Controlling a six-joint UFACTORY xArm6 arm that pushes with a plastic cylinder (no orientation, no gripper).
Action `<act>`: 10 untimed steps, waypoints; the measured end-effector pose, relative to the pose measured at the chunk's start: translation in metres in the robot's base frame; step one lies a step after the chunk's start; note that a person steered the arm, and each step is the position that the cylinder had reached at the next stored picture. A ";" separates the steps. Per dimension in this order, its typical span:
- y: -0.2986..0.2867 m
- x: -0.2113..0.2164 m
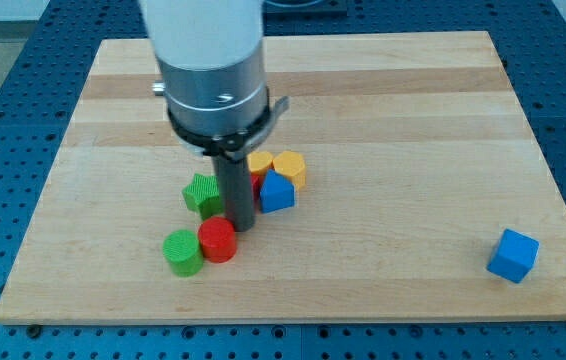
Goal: Place the green circle at the bottom left side of the board
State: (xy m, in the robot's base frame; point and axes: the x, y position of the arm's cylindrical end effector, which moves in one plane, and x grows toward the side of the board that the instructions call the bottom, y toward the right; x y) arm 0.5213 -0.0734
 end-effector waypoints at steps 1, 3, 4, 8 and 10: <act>-0.022 0.000; 0.027 0.007; 0.027 0.032; -0.071 0.056; -0.103 0.056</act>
State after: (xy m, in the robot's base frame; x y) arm 0.5771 -0.1765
